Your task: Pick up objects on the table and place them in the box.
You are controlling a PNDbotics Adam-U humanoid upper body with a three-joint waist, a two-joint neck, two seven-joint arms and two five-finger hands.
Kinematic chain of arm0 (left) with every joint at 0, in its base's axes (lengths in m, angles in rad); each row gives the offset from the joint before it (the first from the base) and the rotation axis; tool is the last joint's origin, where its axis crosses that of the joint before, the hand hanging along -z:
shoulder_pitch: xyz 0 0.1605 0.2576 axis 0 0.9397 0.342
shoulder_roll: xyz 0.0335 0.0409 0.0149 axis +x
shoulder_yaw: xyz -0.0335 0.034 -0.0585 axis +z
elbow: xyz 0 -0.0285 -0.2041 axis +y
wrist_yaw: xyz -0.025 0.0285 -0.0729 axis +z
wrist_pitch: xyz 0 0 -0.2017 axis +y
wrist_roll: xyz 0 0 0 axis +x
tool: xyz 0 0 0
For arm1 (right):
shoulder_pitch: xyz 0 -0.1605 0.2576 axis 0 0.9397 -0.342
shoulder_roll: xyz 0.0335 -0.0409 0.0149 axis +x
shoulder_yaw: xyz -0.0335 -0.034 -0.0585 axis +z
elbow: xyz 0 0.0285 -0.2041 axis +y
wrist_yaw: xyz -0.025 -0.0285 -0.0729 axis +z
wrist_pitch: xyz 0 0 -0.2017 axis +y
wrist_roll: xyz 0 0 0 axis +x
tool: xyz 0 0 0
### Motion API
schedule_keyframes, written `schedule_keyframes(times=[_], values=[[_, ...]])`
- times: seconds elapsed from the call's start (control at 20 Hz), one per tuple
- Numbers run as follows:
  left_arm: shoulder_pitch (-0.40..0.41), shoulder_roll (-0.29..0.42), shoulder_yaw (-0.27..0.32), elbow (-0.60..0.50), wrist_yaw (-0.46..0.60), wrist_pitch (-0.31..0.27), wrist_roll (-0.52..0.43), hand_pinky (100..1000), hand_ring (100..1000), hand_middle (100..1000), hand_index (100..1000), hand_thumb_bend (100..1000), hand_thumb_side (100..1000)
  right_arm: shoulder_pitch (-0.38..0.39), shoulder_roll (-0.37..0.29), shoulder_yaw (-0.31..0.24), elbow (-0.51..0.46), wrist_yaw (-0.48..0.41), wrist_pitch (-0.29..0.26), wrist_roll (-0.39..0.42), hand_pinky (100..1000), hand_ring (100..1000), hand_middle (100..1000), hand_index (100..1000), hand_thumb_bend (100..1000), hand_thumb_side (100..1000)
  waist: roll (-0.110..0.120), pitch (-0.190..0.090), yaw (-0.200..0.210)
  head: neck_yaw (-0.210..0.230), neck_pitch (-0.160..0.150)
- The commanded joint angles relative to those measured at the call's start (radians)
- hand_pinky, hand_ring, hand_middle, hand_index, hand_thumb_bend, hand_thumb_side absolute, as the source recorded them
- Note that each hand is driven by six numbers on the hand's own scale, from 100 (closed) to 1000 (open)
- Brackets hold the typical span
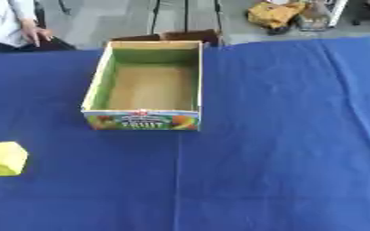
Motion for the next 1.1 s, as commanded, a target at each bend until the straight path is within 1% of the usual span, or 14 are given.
schedule_keyframes(times=[0.05, 0.45, 0.55, 0.6, 0.7, 0.75, 0.85, 0.9, 1.1], values=[[-0.005, 0.008, 0.006, -0.019, -0.003, -0.001, -0.002, 687, 837, 856, 993, 194, 1000, -0.006, -0.028, -0.008, -0.018, 0.000, -0.001, 0.005, 657, 706, 596, 768, 100, 941, 0.013, -0.002, -0.004, -0.002, -0.010], [-0.007, 0.010, 0.006, -0.019, -0.003, -0.002, -0.002, 687, 837, 858, 994, 195, 1000, -0.007, -0.029, -0.006, -0.018, -0.002, -0.002, 0.010, 658, 706, 595, 768, 100, 943, 0.016, -0.001, -0.010, -0.001, -0.012], [-0.003, 0.028, 0.007, -0.019, -0.009, 0.000, -0.003, 688, 838, 860, 994, 197, 1000, -0.007, -0.029, -0.006, -0.018, -0.003, -0.002, 0.011, 657, 706, 595, 768, 100, 940, 0.017, -0.001, -0.012, -0.001, -0.010], [0.000, 0.054, 0.010, -0.019, -0.020, 0.003, -0.006, 689, 840, 863, 996, 219, 1000, -0.006, -0.031, -0.006, -0.018, -0.002, -0.002, 0.011, 657, 706, 595, 768, 100, 941, 0.017, -0.003, -0.012, -0.002, -0.007], [0.005, 0.123, 0.022, -0.019, -0.060, 0.017, -0.016, 694, 846, 867, 1000, 223, 1000, -0.003, -0.036, -0.005, -0.018, -0.002, -0.001, 0.013, 657, 707, 596, 770, 100, 947, 0.019, -0.007, -0.011, -0.001, 0.001], [0.010, 0.170, 0.028, -0.019, -0.085, 0.031, -0.021, 697, 849, 869, 1000, 221, 1000, -0.001, -0.041, -0.004, -0.018, -0.001, 0.000, 0.015, 657, 707, 596, 771, 100, 952, 0.020, -0.010, -0.010, -0.001, 0.006], [0.022, 0.263, 0.039, -0.019, -0.140, 0.071, -0.030, 701, 855, 874, 1000, 214, 1000, 0.003, -0.055, -0.002, -0.018, 0.001, 0.001, 0.017, 657, 708, 599, 773, 100, 967, 0.024, -0.016, -0.010, 0.000, 0.015], [0.030, 0.304, 0.041, -0.019, -0.171, 0.096, -0.036, 702, 859, 876, 1000, 200, 1000, 0.004, -0.065, -0.001, -0.018, 0.003, 0.001, 0.017, 657, 712, 604, 777, 100, 991, 0.025, -0.018, -0.010, 0.002, 0.018], [0.064, 0.433, 0.034, -0.019, -0.272, 0.192, -0.082, 714, 873, 887, 1000, 205, 1000, 0.006, -0.108, 0.007, -0.018, 0.019, -0.014, 0.023, 663, 725, 627, 792, 100, 1000, 0.025, -0.025, -0.013, 0.016, 0.021]])
